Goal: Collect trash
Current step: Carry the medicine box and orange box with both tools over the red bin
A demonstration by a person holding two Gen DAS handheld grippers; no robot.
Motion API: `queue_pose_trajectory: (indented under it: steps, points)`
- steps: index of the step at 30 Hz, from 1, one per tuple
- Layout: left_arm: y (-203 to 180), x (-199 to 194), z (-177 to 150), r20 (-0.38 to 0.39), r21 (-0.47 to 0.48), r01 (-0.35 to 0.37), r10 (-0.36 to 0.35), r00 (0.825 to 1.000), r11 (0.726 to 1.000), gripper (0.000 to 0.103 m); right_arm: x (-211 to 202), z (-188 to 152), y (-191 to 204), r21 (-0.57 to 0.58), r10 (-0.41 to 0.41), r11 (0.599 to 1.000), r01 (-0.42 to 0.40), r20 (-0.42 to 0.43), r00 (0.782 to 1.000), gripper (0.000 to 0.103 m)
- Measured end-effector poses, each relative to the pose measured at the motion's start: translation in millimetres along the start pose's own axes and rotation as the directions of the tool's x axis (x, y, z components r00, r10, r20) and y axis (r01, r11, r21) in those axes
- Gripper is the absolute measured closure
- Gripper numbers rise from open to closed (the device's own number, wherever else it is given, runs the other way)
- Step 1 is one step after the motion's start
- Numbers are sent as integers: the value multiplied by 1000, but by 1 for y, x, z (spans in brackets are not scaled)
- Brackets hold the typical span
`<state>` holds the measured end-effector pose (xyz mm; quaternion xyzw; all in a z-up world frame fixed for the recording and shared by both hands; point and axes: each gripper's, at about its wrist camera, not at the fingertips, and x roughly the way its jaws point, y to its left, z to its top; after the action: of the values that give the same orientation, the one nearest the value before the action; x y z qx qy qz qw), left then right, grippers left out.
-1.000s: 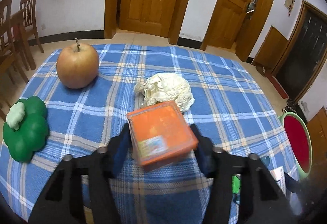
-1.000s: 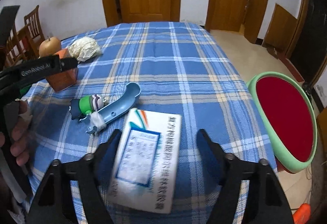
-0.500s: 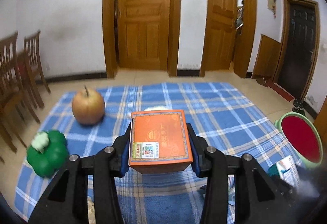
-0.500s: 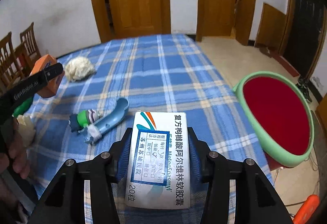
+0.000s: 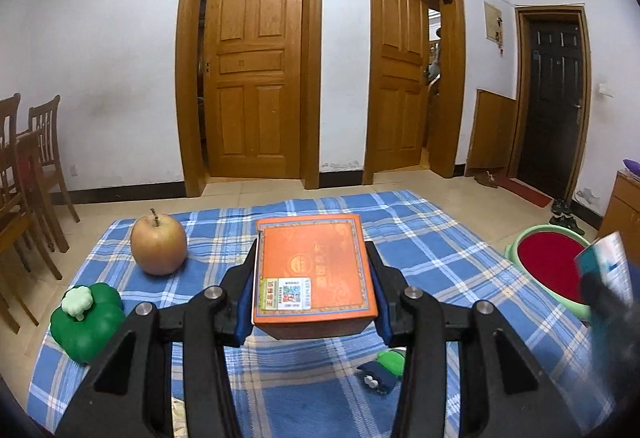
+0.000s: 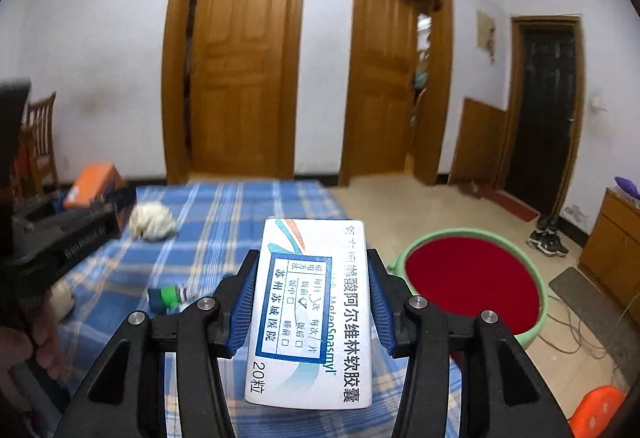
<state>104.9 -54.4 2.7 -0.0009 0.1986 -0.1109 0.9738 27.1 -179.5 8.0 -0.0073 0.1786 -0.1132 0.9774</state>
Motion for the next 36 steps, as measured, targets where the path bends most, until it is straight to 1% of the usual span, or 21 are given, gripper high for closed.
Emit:
queue_pose_trajectory:
  steps: [3, 4, 5, 7, 9, 11, 13, 14, 16, 18, 19, 23, 24, 25, 27, 29, 31, 32, 34, 36]
  points:
    - [2, -1, 0, 0, -14, 6, -6, 1000, 1000, 56, -19, -2, -11, 60, -31, 998, 26, 93, 995, 52]
    - [3, -1, -1, 0, -20, 8, -8, 1000, 1000, 56, -20, -2, -14, 75, -51, 996, 43, 100, 994, 52]
    - [5, 0, -1, -3, -28, 13, -13, 1000, 1000, 56, -19, -2, -16, 87, -82, 993, 74, 91, 993, 52]
    - [7, 3, -1, -21, -48, 23, -24, 999, 999, 56, -16, 0, -18, 101, -102, 990, 95, 73, 992, 52]
    - [12, 7, -3, -53, -76, 45, -50, 997, 996, 56, -16, 1, -16, 95, -106, 991, 99, 81, 991, 52]
    - [17, 8, -4, -69, -106, 48, -55, 996, 993, 56, -15, 2, -15, 97, -103, 991, 96, 80, 991, 52]
    - [25, 6, -5, -58, -144, 51, -60, 997, 988, 56, -13, 3, -16, 96, -103, 991, 95, 77, 992, 52]
    - [27, 3, -6, -46, -157, 67, -75, 996, 985, 56, -12, 3, -18, 95, -98, 991, 90, 77, 992, 52]
    - [27, 1, -6, -31, -160, 81, -87, 996, 984, 56, -12, 2, -18, 87, -72, 994, 65, 80, 994, 52]
    - [23, -2, -6, -19, -140, 94, -98, 995, 986, 56, -14, 2, -17, 81, -50, 996, 43, 88, 995, 52]
    - [19, -5, -6, -11, -118, 81, -82, 997, 990, 56, -14, 2, -16, 78, -44, 996, 36, 91, 995, 52]
    - [-8, -11, -6, 17, 16, 48, -48, 999, 999, 56, -19, -1, -12, 79, -22, 997, 15, 92, 996, 52]
    - [-17, -14, -7, 25, 61, 57, -59, 998, 997, 55, -19, -1, -13, 85, -27, 996, 19, 91, 995, 52]
    - [-20, -15, -7, 29, 81, 73, -76, 997, 994, 55, -19, -1, -15, 90, -32, 996, 24, 90, 995, 52]
    - [-22, -14, -7, 24, 90, 81, -83, 996, 993, 55, -14, -1, -16, 102, -51, 994, 44, 66, 997, 52]
    - [-17, -11, -5, 5, 62, 81, -82, 997, 995, 55, -11, 0, -17, 109, -75, 992, 69, 50, 996, 52]
    - [-11, -8, -4, -6, 28, 103, -102, 995, 994, 55, -12, 0, -15, 104, -103, 990, 97, 52, 993, 52]
    - [-9, -8, -4, -5, 21, 115, -115, 993, 993, 55, -13, 1, -13, 97, -104, 990, 98, 58, 993, 52]
    - [-13, -10, -4, 4, 34, 125, -125, 992, 992, 55, -14, 1, -9, 79, -102, 992, 97, 64, 993, 52]
    - [-24, -20, -7, 38, 85, 149, -153, 988, 985, 56, -14, 0, -11, 86, -116, 990, 110, 58, 992, 52]
